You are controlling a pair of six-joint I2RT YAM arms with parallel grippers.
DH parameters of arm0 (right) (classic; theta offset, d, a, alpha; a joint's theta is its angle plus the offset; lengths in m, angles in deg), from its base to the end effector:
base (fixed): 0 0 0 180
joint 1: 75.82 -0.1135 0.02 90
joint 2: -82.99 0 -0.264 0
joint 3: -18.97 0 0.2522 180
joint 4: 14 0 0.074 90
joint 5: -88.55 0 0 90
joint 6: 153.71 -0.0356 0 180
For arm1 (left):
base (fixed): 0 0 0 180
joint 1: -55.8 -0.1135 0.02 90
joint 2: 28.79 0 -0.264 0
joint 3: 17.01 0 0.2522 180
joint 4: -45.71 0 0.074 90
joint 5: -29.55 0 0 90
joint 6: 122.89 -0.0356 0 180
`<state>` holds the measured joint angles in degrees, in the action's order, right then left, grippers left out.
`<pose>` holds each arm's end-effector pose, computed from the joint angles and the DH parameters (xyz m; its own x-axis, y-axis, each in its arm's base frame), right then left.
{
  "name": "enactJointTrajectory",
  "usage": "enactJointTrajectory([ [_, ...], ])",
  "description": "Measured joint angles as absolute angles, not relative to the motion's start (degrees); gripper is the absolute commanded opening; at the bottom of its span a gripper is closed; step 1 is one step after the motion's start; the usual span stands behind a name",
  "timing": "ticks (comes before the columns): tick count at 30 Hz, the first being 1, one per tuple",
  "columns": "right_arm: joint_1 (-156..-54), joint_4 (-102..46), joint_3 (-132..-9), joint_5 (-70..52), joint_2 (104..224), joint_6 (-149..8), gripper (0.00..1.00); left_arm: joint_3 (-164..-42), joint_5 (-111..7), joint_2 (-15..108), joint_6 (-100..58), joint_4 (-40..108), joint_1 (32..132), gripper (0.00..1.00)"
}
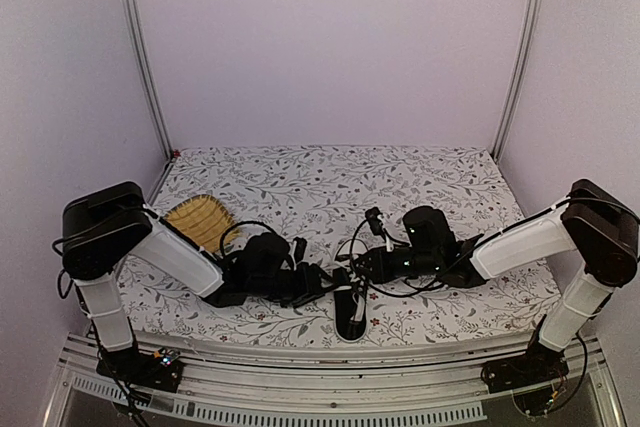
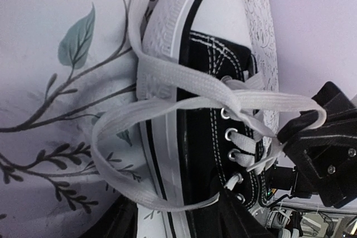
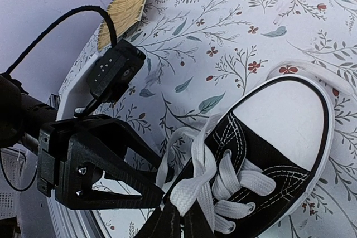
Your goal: Tie the shoes
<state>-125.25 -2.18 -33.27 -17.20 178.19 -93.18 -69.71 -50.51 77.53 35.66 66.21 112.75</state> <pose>0.2015 0.2502 0.1486 -0.7268 -0.1209 -0.6761 -0.6026 0.5846 0.5433 0.1776 -0.2842 0.1042 -0.9508 -0.2197 -0.2185 0.0534 0.5784 -0.8140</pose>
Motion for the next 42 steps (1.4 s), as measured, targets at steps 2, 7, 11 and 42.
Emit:
enactJointTrajectory([
  [2,-125.3,-2.2,-33.3,-17.2,178.2,-93.0,0.02,-70.2,-50.3,78.6,36.1,67.6,112.8,0.45],
  [7,-125.3,-2.4,-33.3,-17.2,178.1,-92.8,0.02,-70.7,-51.3,80.2,36.4,69.4,112.6,0.22],
  [11,-125.3,-3.2,-33.0,-17.2,176.9,-92.6,0.02,-71.0,-53.6,80.0,33.9,69.5,112.4,0.05],
  [42,-125.1,1.1,-39.3,-33.0,188.1,-90.1,0.02,-71.9,-57.0,71.1,11.8,67.9,115.8,0.0],
])
